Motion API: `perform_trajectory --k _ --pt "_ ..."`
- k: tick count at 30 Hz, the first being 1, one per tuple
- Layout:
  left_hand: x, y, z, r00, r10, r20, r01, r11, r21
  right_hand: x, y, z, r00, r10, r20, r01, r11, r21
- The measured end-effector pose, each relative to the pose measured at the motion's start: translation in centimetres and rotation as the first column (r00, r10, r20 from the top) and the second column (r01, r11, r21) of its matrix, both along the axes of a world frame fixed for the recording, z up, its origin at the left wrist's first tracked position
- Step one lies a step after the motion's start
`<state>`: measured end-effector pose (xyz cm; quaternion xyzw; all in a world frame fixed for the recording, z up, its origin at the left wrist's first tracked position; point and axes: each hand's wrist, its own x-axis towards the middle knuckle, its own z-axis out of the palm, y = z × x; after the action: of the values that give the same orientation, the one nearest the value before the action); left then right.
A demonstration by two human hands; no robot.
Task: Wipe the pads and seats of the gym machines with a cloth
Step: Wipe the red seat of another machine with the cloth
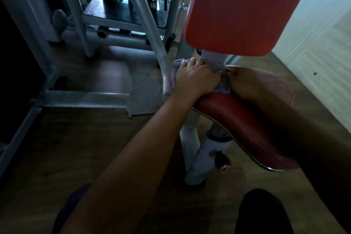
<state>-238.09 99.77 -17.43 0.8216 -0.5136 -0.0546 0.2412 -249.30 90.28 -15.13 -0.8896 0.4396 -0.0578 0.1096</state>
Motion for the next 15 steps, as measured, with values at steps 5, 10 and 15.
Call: perform_trajectory --k 5,10,15 --pt "3.0 0.8 0.2 0.993 -0.012 -0.113 0.015 1.000 0.027 0.8 3.4 0.6 0.998 0.066 0.014 -0.065 0.996 -0.062" --pt "5.0 1.4 -0.2 0.787 -0.056 -0.615 -0.021 0.993 -0.117 1.0 2.9 0.1 0.997 0.066 0.038 -0.066 0.998 -0.017" --pt "6.0 2.1 -2.7 0.451 -0.138 -0.882 -0.290 0.912 -0.291 1.0 2.8 0.2 0.998 0.048 0.026 -0.048 0.999 -0.009"
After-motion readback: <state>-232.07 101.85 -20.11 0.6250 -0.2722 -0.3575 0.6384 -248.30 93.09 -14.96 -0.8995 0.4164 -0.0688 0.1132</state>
